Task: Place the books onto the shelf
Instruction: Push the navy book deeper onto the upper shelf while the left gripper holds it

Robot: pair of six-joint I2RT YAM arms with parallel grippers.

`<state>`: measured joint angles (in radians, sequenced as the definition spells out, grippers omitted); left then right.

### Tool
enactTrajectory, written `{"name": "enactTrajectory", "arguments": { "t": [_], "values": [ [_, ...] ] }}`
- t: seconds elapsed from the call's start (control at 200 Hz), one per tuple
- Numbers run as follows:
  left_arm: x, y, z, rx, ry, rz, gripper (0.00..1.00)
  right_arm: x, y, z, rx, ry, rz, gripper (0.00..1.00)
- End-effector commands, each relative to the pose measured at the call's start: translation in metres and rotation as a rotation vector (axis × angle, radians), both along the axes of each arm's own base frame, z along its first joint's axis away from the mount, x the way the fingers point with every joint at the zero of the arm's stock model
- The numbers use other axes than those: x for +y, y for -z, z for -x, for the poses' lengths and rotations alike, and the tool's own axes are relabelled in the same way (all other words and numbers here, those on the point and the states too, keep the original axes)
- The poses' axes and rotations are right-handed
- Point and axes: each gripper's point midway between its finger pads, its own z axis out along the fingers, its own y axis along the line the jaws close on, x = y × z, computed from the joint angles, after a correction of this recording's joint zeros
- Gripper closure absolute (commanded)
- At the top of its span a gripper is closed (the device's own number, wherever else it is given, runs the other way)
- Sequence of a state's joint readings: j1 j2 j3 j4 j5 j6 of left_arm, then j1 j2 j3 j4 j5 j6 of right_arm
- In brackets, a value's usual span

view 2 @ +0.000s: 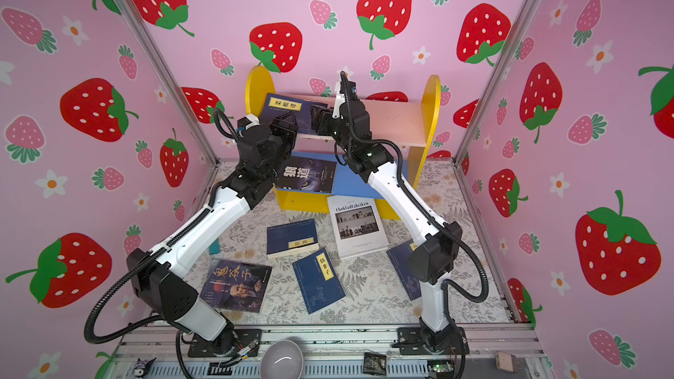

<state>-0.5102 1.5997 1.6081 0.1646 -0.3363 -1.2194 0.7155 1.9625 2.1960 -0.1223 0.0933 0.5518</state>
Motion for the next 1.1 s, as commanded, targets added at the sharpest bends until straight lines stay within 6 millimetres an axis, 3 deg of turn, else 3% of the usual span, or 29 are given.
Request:
{"name": "enactTrajectory", "arguments": {
  "t": [0.0,0.105,0.16,0.205,0.3,0.395,0.555,0.655,0.765,0.875,1.095],
  "values": [
    [0.006,0.011,0.007,0.028,-0.013,-0.058,0.44,0.009,0.038,-0.009,0.073,0.009,0.059,0.34],
    [0.011,0.009,0.018,0.037,-0.004,-0.145,0.33,0.008,0.033,-0.008,0.059,0.009,0.057,0.34],
    [0.009,0.004,0.025,0.041,0.028,-0.242,0.19,0.008,0.029,-0.008,0.046,0.008,0.057,0.34],
    [0.008,0.003,0.030,0.063,0.058,-0.330,0.16,0.008,0.026,-0.008,0.033,0.006,0.061,0.34],
    [0.010,0.004,0.036,0.089,0.096,-0.428,0.15,0.009,0.017,-0.006,0.008,-0.006,0.058,0.33],
    [0.016,0.007,0.036,0.084,0.077,-0.403,0.15,0.008,-0.001,0.002,-0.038,-0.033,0.045,0.30],
    [0.008,0.006,0.024,0.073,0.081,-0.345,0.17,-0.007,-0.043,0.034,-0.156,-0.081,0.069,0.22],
    [0.006,0.003,0.016,0.054,0.072,-0.297,0.19,-0.020,-0.055,0.062,-0.218,-0.124,0.099,0.18],
    [0.004,0.000,0.008,0.042,0.054,-0.260,0.21,-0.032,-0.049,0.089,-0.265,-0.166,0.119,0.13],
    [0.001,-0.009,0.002,0.016,0.048,-0.224,0.23,-0.037,-0.033,0.102,-0.319,-0.187,0.156,0.12],
    [0.001,-0.026,0.000,-0.012,0.038,-0.204,0.22,-0.010,0.000,0.116,-0.452,-0.304,0.310,0.15]
  ]
}}
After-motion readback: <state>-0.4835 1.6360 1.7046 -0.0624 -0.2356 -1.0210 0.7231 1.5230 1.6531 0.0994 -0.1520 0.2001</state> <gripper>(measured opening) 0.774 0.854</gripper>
